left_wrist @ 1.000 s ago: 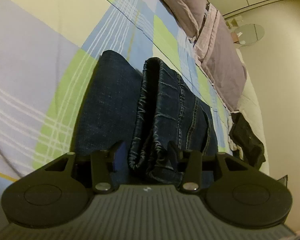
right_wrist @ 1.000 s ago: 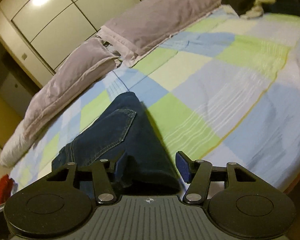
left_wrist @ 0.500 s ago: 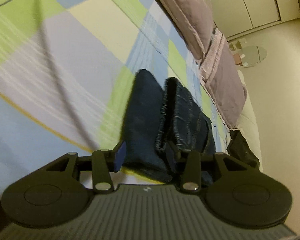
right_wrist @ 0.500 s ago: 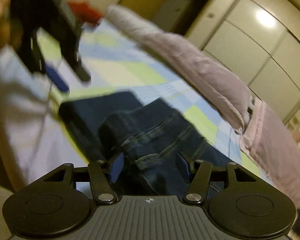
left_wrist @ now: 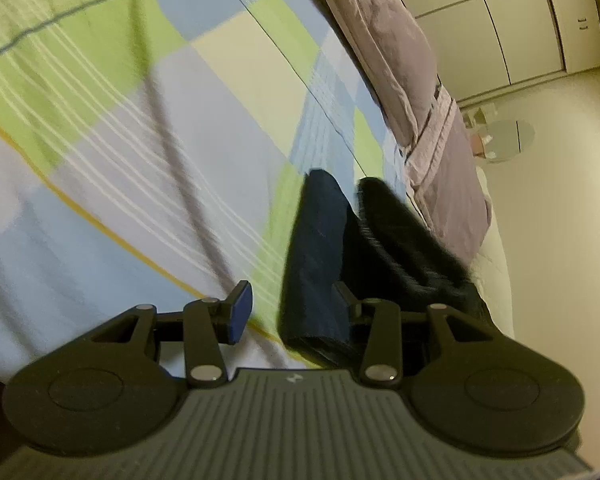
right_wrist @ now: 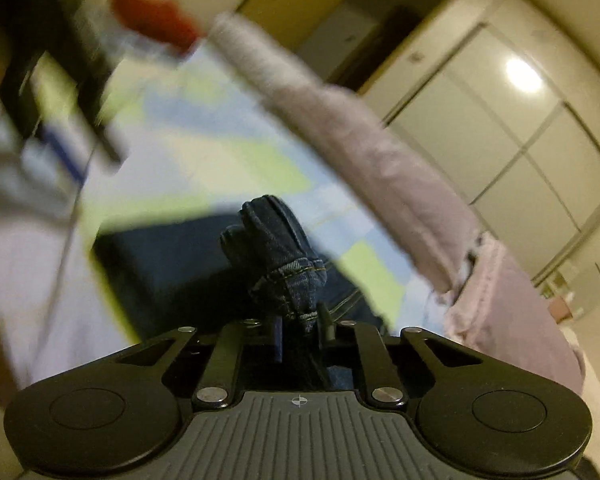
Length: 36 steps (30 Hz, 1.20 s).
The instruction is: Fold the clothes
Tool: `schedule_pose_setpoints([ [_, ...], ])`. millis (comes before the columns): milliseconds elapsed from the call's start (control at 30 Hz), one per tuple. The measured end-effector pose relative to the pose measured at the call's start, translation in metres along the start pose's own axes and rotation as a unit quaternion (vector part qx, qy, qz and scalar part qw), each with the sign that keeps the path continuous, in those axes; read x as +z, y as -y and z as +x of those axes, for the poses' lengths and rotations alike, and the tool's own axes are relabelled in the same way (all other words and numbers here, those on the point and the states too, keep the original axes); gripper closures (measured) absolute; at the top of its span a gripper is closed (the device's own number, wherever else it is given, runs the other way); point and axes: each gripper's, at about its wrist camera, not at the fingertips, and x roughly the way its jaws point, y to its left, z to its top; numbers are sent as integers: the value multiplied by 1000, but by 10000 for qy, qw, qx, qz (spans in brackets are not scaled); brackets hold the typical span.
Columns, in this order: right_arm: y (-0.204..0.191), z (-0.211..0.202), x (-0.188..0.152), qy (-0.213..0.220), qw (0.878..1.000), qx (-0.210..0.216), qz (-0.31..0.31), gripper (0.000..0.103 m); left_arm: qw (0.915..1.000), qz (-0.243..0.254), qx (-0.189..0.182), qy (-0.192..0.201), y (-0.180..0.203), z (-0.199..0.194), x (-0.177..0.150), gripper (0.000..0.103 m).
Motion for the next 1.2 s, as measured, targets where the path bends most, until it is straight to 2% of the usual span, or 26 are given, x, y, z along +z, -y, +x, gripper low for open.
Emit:
schedule_pose_setpoints([
  [200,-32,-2,2,31,9983,575,-117,90,9998,-147,131,-12,-14,0,-2,66],
  [333,-44,12,-3,-257,9979,588,-78,90,9999,-77,139,-10,-18,-5,-3,66],
  [500,-32,5,17,3,9991,427,-41,90,9999,-84,123,5,-19,-7,-4,66],
  [600,-48,17,12,-237,9978,579,-241,90,9999,-80,115,-3,-19,-6,-5,66],
  [767,-57,20,8,-236,9983,526,-38,89,9998,-88,178,-4,-20,-5,-6,66],
  [1033,-76,36,2,-473,9976,506,-27,88,9995,88,289,-32,-12,0,-14,66],
  [1100,-78,35,1,-512,9972,537,-46,78,9994,124,329,-43,-9,-1,-16,66],
  [1200,-77,31,-1,-522,9968,606,61,74,9985,322,447,47,2,-8,-18,66],
])
